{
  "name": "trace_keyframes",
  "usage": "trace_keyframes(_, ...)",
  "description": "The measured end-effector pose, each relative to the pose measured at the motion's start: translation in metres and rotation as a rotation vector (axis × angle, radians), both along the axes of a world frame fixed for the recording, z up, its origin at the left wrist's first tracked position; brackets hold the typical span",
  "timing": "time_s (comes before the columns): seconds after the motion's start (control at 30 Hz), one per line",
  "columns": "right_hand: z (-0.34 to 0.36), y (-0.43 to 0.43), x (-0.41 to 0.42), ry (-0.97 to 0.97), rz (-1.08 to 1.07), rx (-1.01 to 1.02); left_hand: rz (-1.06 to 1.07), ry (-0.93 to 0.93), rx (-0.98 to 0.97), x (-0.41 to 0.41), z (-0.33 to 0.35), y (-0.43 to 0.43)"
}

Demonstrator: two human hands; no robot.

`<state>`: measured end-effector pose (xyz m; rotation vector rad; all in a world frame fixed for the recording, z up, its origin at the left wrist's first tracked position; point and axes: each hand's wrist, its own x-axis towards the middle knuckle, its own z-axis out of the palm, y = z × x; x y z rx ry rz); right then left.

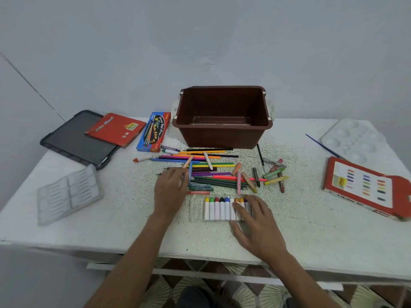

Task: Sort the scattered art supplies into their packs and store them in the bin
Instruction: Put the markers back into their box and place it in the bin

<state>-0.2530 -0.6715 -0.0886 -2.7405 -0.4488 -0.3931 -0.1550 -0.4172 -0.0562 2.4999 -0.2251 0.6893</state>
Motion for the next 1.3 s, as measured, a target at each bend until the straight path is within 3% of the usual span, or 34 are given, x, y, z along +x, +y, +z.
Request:
trace_keyframes(0.17, 0.000, 0.000, 0.000, 0.001, -0.002, -0.001, 0.168, 0.218, 0.030, 0.057, 0.015, 0.023)
trace_keyframes(0.37, 0.003, 0.000, 0.000, -0.012, -0.002, -0.006, 0.271, 0.584, 0.245, 0.100, 0.012, 0.036)
trace_keyframes(0.47, 0.002, -0.001, 0.001, -0.015, -0.004, -0.009, 0.318, 0.562, 0.248, 0.110, 0.013, 0.032)
trace_keyframes(0.77, 0.003, 0.000, 0.001, -0.024, -0.002, 0.002, 0.371, 0.499, -0.148, 0.118, 0.004, 0.034)
trace_keyframes(0.93, 0.002, 0.000, 0.001, -0.016, 0.000, 0.001, 0.423, 0.511, -0.156, 0.119, 0.003, 0.031)
trace_keyframes(1.13, 0.000, -0.001, 0.002, 0.001, 0.003, 0.004, 0.374, 0.430, -0.238, 0.114, 0.011, 0.027)
trace_keyframes(1.3, 0.000, -0.002, 0.003, 0.000, 0.010, 0.008, 0.191, 0.399, -0.502, 0.093, 0.031, 0.014)
